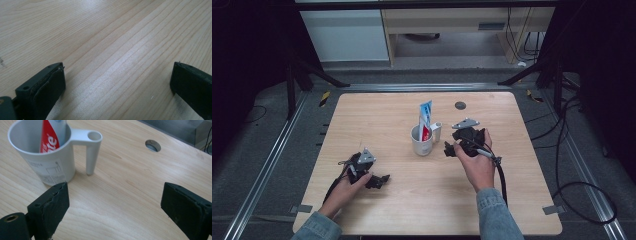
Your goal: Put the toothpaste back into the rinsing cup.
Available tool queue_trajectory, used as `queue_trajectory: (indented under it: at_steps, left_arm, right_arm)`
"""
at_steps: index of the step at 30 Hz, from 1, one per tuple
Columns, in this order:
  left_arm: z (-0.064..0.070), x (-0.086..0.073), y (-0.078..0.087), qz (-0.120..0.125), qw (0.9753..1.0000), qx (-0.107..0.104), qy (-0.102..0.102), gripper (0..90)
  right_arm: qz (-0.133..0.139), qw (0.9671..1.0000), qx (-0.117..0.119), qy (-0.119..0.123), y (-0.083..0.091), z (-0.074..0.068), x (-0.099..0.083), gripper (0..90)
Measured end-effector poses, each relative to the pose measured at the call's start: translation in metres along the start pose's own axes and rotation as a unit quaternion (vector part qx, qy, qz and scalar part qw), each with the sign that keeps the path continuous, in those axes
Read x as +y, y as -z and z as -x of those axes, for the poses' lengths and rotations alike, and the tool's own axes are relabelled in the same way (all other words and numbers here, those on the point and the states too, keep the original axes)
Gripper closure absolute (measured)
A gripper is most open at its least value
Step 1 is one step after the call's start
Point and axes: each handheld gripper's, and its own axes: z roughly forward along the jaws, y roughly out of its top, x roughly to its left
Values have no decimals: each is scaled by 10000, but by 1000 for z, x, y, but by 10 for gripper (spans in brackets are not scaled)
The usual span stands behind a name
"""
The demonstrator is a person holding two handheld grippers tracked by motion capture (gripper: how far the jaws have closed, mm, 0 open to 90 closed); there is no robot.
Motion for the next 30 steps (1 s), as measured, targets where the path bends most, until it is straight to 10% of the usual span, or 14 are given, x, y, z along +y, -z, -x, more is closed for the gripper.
queue_trajectory:
  at_steps: [30]
  left_arm:
    - [0,0,0,-2,10000,-3,-9,0]
  right_arm:
    - [-421,9971,66,-627,-18,47,-80,79]
